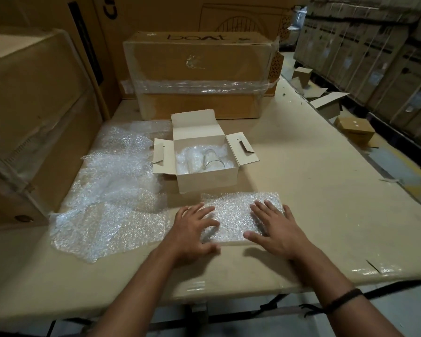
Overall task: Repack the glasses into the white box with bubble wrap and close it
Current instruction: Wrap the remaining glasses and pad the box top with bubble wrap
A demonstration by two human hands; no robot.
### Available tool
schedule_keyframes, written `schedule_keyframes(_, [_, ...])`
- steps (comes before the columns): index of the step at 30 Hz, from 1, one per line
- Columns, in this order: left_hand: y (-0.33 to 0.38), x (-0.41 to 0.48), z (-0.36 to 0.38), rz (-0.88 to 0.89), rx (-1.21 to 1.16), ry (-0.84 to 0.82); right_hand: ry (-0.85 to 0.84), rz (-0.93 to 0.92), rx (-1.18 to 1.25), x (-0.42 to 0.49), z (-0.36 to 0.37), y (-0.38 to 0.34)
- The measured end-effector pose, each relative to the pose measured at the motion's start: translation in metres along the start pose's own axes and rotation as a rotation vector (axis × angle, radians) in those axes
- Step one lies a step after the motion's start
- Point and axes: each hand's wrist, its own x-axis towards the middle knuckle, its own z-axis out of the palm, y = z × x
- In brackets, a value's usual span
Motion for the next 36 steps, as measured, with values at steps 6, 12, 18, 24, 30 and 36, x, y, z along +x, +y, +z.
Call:
schedule_keyframes(6, [0.004, 0.014, -0.002, -0.132, -0.285, 0.321, 0.135, -0.118, 0.144, -0.005, -0.016, 0.013])
schedule_keyframes(12, [0.018, 0.034, -0.011, -0.384, -0.423, 0.423, 0.292, 0.031, 0.428, 0.002, -0.026, 0.009])
schedule_keyframes(18, [0.01, 0.049, 0.005, -0.424, -0.119, 0.307, 0.409, 0.103, 0.167, 0.024, -0.011, 0.004])
schedule_keyframes(24, [0.009, 0.028, 0.004, -0.102, 0.035, 0.219, 0.433, 0.085, 0.101, 0.034, 0.004, 0.017])
schedule_keyframes(30, [0.016, 0.029, 0.006, -0.195, 0.171, -0.031, 0.422, 0.056, 0.074, 0.031, -0.003, 0.02])
schedule_keyframes(36, [0.017, 0.036, 0.009, -0.226, 0.165, 0.087, 0.119, -0.088, -0.116, 0.027, -0.011, 0.026])
